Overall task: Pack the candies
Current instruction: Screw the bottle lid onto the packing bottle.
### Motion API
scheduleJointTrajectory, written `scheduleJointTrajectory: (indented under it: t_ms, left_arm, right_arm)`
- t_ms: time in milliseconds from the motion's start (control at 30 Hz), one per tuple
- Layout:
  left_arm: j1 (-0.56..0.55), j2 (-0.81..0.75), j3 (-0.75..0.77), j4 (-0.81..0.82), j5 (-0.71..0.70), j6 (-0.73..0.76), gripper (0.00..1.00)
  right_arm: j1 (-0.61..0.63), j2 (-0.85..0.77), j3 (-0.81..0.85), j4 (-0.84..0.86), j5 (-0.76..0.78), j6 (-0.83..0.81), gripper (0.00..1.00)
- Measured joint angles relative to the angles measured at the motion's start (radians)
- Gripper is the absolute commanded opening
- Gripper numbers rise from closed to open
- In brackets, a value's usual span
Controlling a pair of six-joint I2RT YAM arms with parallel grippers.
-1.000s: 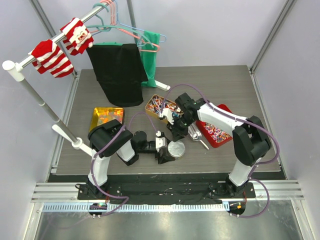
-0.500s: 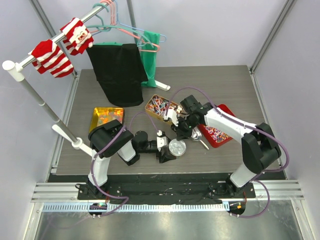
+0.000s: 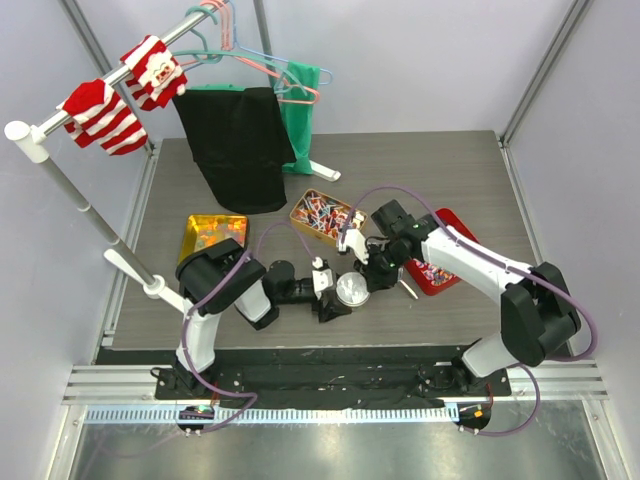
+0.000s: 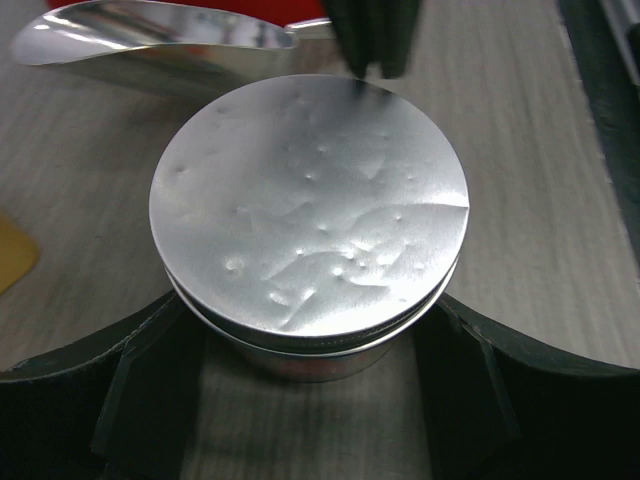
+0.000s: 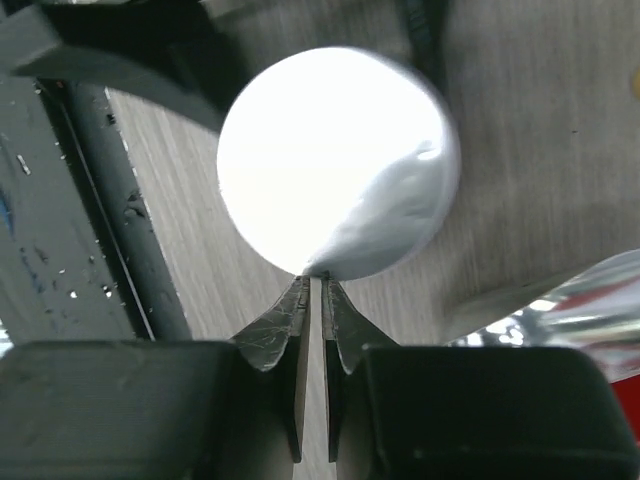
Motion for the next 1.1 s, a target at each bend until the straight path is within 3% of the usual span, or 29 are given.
scheduleJointTrajectory:
  t_ms: [167, 400, 700, 1100]
  left_arm:
    - [0.027, 0.000, 0.015, 0.000, -0.082, 0.008, 0.76]
    - [0.032, 0.000, 0.016, 0.003, -0.108, 0.013, 0.75]
    - [0.032, 0.000, 0.016, 0.004, -0.112, 0.016, 0.75]
    - [0.032, 0.000, 0.017, 0.003, -0.107, 0.019, 0.75]
  right_arm:
    - [0.008, 0.000, 0.008, -0.036, -0.002, 0.011, 0.24]
    - [0.009, 0.100, 0.153, -0.028, -0.033, 0.019, 0.37]
    - [0.008, 0.265, 0.281, -0.010, -0.100, 0.019, 0.38]
    - [0.006, 0.320, 0.334, 0.013, -0.162, 0.019, 0.38]
